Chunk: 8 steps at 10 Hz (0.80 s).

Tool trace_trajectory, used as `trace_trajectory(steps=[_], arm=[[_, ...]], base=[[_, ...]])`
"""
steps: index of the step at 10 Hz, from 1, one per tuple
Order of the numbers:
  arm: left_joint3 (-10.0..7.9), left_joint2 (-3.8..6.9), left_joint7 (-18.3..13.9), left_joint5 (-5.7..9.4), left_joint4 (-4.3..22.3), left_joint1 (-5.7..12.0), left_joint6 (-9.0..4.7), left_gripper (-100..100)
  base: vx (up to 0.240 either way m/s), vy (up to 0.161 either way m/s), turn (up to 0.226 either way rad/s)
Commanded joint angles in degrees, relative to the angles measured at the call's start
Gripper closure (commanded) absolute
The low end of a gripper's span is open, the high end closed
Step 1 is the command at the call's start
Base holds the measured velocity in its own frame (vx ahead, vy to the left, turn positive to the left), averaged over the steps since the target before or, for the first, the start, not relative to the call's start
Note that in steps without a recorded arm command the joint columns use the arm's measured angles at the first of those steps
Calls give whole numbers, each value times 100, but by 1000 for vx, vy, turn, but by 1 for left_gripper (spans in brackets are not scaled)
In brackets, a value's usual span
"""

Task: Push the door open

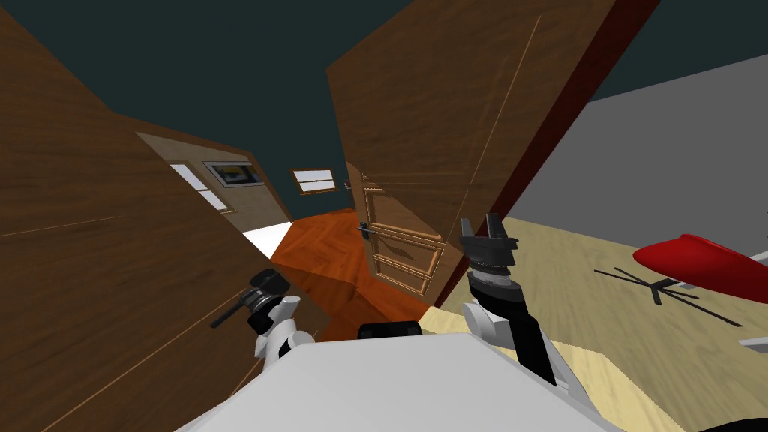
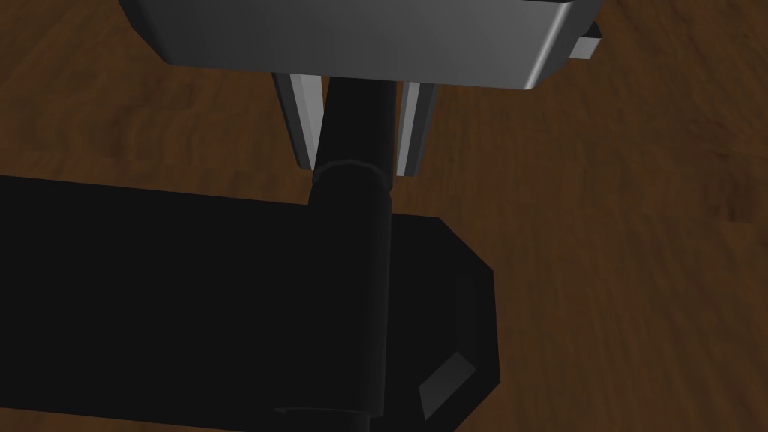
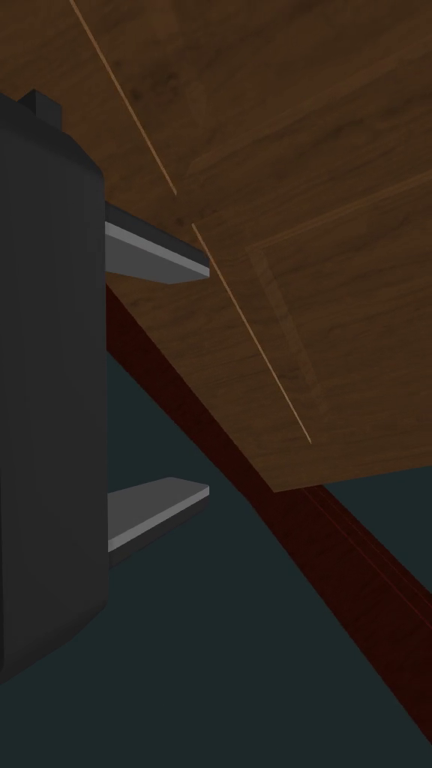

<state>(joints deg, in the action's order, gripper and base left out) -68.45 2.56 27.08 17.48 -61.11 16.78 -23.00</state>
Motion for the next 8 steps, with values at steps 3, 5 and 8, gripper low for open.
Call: trace_trajectory(steps=[3,5,8], arm=[[-409,-134,295,33,-92,189,-123,100],[-638,-219,453,52,-113,289,-178,100],[-879,-81,563,110,-157,343,-270,100]], base=[[57,93,-51],[46,105,-57],[48,83,-40]])
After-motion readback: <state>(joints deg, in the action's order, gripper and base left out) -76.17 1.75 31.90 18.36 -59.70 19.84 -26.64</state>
